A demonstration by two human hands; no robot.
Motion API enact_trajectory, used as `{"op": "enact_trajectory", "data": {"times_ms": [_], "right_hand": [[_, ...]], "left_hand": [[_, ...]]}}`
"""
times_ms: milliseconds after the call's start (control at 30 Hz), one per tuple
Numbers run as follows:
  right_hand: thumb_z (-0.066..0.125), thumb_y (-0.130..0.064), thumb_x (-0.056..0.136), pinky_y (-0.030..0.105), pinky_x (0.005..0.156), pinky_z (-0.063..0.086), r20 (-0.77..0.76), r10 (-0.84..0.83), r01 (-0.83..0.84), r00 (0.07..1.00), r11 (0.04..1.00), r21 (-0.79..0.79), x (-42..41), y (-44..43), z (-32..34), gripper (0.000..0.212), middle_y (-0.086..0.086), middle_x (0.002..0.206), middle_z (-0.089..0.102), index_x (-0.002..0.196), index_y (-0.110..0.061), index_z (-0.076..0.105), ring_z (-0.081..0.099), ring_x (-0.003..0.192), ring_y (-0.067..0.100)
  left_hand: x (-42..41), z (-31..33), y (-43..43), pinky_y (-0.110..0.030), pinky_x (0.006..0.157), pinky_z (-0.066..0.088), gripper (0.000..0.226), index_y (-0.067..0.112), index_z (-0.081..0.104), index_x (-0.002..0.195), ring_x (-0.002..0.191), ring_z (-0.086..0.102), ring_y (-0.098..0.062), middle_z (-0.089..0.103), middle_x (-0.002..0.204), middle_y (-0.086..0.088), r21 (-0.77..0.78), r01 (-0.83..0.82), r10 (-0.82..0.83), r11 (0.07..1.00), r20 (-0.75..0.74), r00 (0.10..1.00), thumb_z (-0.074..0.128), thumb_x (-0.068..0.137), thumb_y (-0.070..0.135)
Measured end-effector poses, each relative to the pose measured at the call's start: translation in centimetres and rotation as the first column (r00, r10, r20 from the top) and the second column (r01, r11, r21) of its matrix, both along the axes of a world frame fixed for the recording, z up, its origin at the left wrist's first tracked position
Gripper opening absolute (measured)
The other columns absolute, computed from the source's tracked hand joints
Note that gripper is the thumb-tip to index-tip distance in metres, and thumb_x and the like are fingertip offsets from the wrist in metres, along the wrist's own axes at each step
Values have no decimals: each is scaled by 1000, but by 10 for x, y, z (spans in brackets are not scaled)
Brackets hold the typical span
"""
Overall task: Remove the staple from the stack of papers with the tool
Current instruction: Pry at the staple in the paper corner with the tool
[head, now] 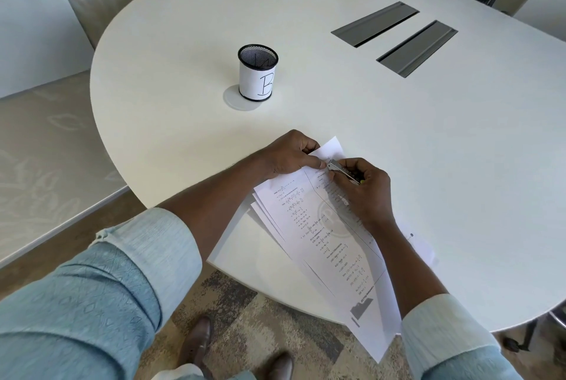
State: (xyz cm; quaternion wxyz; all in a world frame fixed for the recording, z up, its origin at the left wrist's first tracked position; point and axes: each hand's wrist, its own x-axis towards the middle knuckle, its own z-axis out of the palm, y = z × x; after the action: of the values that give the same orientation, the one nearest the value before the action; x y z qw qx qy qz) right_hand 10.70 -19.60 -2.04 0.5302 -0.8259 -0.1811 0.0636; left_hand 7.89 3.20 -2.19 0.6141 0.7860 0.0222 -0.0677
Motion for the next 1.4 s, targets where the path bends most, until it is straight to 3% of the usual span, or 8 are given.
{"op": "enact_trajectory", "data": {"times_ms": [133, 367, 533, 667, 867, 1000, 1267, 1400], "right_hand": [[86, -15, 93, 13, 70, 51, 31, 9, -8, 999, 1000, -28, 0, 0, 1, 16, -3, 95, 83, 108, -11, 81, 68, 75, -3], [86, -20, 93, 32, 75, 55, 43, 16, -14, 999, 999, -49, 0, 0, -1, 16, -2, 95, 82, 108, -15, 80, 69, 80, 11], [85, -19, 93, 39, 82, 61, -53, -36, 40, 998, 996, 83, 2, -2, 4, 16, 7, 95, 82, 108, -16, 79, 75, 86, 25], [88, -19, 91, 29, 79, 58, -67, -12, 19, 998, 995, 96, 0, -3, 4, 17, 5, 98, 83, 106, -15, 80, 71, 83, 9], [87, -11, 91, 32, 76, 57, -45, 6, -4, 999, 999, 46, 1, -1, 2, 13, 7, 95, 83, 103, -13, 82, 69, 80, 11], [87, -12, 90, 27, 74, 56, -19, 10, -9, 1000, 1000, 28, 1, -1, 2, 14, 3, 93, 83, 104, -13, 82, 69, 77, 9], [87, -12, 91, 28, 74, 56, -11, 7, -7, 1000, 1000, 13, 3, 0, 0, 16, 1, 94, 84, 106, -13, 82, 70, 78, 8], [86, -16, 92, 27, 73, 54, 27, 13, -12, 1000, 1000, -27, 4, 0, -2, 16, -1, 95, 83, 107, -14, 81, 68, 77, 6]], "left_hand": [[1, 0, 0, -37, 63, 14, 60, -20, 46, 77, 77, 18, -35, 27, 78, -11, 4, -2, 2, 1000, -2, 1000, 88, 83, 21], [1, 2, -2, -39, 67, 17, 66, -19, 48, 80, 76, 24, -32, 33, 79, -8, 5, -4, 4, 1000, -11, 1000, 88, 76, 33], [-2, 5, -2, -35, 62, 16, 57, -19, 46, 78, 68, 22, -22, 31, 78, -10, 14, -14, 14, 1000, -31, 999, 90, 86, 17], [-2, 5, -3, -36, 65, 19, 60, -20, 50, 82, 75, 26, -28, 35, 79, -8, 7, -26, 26, 1000, -32, 999, 88, 79, 26], [0, 4, -1, -31, 58, 19, 51, 21, 53, 53, 62, 24, -16, 29, 67, 1, 23, -48, 48, 999, 5, 999, 88, 89, 9], [1, 4, -3, -32, 59, 18, 59, 27, 53, 45, 63, 23, -16, 27, 65, 5, 20, -64, 64, 998, -3, 998, 88, 88, 8], [-1, 2, -3, -36, 63, 14, 52, -3, 42, 65, 67, 19, -19, 22, 72, -3, 1, -41, 41, 999, 18, 999, 87, 84, 13], [-1, 0, -3, -34, 60, 17, 47, 7, 48, 62, 64, 22, -17, 26, 69, 0, 17, -44, 44, 999, 32, 999, 88, 87, 8]]}}
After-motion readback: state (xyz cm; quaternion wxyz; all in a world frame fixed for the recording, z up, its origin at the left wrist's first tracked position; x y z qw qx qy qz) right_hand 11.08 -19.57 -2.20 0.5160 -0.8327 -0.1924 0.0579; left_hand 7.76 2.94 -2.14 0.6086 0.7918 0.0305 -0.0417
